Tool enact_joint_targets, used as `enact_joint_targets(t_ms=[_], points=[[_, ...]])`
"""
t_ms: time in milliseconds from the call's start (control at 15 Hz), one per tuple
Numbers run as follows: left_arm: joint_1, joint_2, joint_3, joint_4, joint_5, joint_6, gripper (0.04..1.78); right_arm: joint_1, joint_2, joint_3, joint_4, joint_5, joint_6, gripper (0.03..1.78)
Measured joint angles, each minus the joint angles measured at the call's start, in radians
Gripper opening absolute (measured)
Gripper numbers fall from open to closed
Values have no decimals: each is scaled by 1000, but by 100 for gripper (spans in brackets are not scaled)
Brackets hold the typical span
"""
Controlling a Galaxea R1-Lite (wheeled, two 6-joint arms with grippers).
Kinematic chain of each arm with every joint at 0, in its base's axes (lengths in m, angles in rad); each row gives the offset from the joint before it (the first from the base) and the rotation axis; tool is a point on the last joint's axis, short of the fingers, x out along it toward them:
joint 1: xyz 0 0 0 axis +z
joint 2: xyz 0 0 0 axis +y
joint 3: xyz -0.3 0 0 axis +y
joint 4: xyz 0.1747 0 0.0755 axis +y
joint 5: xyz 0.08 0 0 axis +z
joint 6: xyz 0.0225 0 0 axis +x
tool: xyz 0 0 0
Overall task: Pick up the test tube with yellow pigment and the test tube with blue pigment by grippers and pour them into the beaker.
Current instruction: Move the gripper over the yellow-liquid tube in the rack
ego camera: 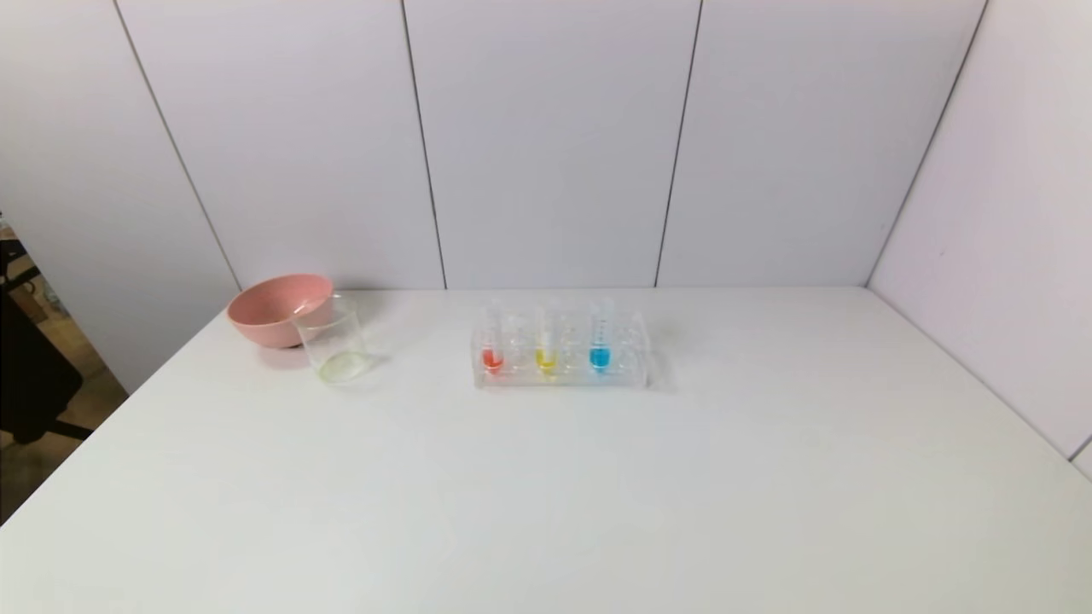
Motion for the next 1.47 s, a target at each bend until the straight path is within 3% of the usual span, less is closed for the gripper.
enact_joint_targets(t_ms=[333, 733, 867, 1133, 1467], points=[[1, 287, -184, -75, -119, -9, 176, 0, 0, 0, 0, 0, 0, 171], [-43, 829, -349, -415, -111, -38, 176, 0, 0, 0, 0, 0, 0, 171], [-140, 1001, -398, -528, -24, -46, 176, 0, 0, 0, 0, 0, 0, 171], [-413, 1288, -462, -759, 236, -59, 176, 0, 0, 0, 0, 0, 0, 171], [-606, 1548, -498, -990, 467, -61, 176, 0, 0, 0, 0, 0, 0, 171]])
